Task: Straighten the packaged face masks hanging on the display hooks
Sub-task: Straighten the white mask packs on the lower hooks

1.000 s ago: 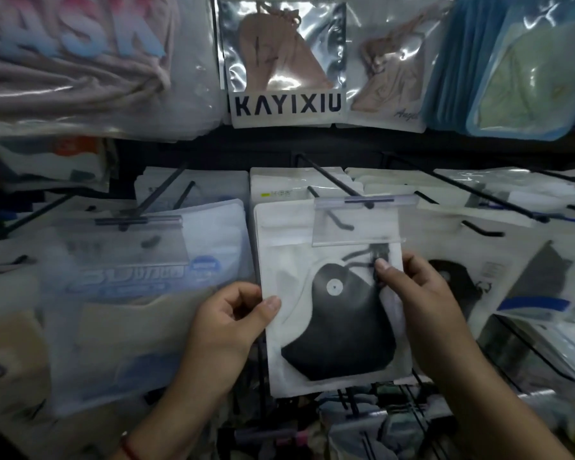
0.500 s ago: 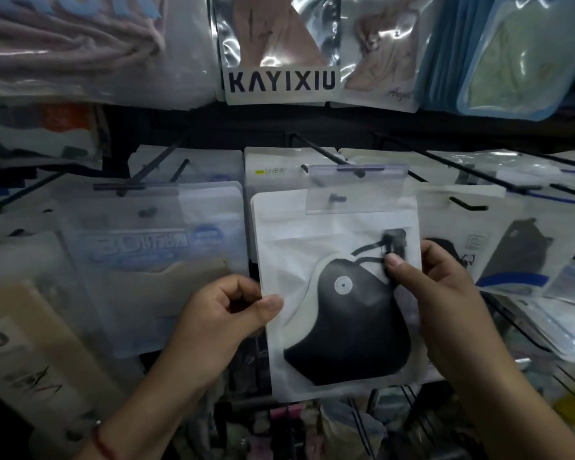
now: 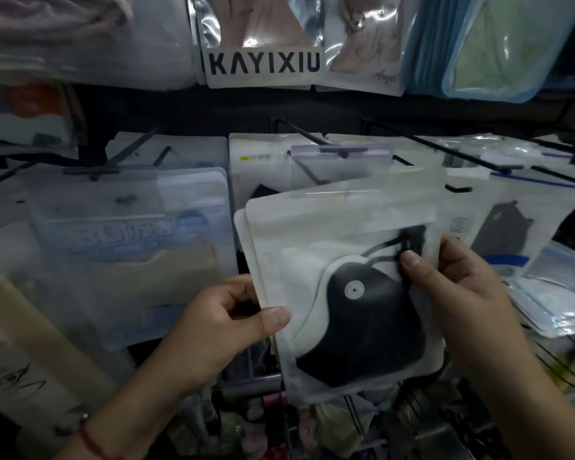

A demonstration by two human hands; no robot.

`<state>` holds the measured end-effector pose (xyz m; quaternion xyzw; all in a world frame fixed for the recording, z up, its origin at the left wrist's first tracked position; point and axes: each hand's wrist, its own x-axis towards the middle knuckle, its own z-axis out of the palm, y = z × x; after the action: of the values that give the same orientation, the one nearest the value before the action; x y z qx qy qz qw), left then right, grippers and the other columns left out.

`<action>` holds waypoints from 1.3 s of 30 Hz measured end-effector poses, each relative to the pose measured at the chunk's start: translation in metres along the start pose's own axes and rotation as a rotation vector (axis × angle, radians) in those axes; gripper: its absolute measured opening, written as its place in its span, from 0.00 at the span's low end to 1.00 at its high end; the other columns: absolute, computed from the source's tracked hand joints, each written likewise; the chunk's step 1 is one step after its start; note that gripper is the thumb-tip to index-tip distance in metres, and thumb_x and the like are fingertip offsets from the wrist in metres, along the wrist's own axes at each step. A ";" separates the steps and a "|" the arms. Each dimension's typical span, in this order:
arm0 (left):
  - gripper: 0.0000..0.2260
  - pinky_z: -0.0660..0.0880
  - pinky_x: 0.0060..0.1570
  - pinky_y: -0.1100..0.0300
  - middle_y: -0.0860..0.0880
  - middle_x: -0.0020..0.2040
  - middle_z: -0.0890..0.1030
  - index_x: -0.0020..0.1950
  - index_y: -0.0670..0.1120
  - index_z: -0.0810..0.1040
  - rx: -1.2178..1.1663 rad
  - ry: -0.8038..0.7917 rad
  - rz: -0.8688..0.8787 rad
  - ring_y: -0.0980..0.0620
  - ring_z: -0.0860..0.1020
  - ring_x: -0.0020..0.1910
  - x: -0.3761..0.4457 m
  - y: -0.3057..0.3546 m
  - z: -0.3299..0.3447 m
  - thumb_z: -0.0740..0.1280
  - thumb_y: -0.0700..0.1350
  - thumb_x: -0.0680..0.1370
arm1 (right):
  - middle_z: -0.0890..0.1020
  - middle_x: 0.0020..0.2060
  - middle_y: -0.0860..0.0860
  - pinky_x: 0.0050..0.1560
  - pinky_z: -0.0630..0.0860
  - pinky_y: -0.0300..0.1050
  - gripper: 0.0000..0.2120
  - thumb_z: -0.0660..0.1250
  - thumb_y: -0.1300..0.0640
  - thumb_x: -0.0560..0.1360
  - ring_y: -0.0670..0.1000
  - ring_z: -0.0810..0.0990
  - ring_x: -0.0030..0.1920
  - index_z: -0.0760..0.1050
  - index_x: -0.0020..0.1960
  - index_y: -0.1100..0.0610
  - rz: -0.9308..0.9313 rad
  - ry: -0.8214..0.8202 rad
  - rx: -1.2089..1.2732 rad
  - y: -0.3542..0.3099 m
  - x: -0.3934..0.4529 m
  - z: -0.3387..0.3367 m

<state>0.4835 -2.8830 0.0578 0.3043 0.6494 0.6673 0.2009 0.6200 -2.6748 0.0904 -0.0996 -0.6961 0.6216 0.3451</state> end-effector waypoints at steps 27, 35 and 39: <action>0.09 0.77 0.37 0.51 0.50 0.38 0.83 0.40 0.52 0.80 0.578 -0.190 0.107 0.53 0.81 0.36 0.047 0.013 0.058 0.72 0.55 0.75 | 0.66 0.74 0.57 0.74 0.60 0.59 0.24 0.63 0.45 0.77 0.58 0.60 0.76 0.72 0.70 0.54 -0.554 0.011 -1.189 0.042 -0.022 -0.047; 0.15 0.71 0.33 0.61 0.48 0.34 0.80 0.39 0.48 0.77 0.378 -0.223 0.087 0.55 0.76 0.32 0.051 0.014 0.092 0.75 0.58 0.70 | 0.78 0.53 0.54 0.58 0.69 0.47 0.07 0.71 0.54 0.76 0.55 0.73 0.56 0.78 0.45 0.58 -0.621 0.118 -1.177 0.031 -0.016 -0.073; 0.15 0.75 0.40 0.62 0.48 0.41 0.84 0.43 0.48 0.81 0.315 -0.301 0.109 0.50 0.81 0.39 0.052 0.021 0.102 0.75 0.59 0.71 | 0.80 0.45 0.50 0.50 0.72 0.48 0.06 0.68 0.57 0.78 0.54 0.76 0.48 0.75 0.44 0.57 -0.585 0.068 -1.151 0.028 -0.018 -0.089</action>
<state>0.5162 -2.7744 0.0831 0.4627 0.6909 0.5147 0.2091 0.6789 -2.6079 0.0567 -0.0945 -0.9052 0.0254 0.4135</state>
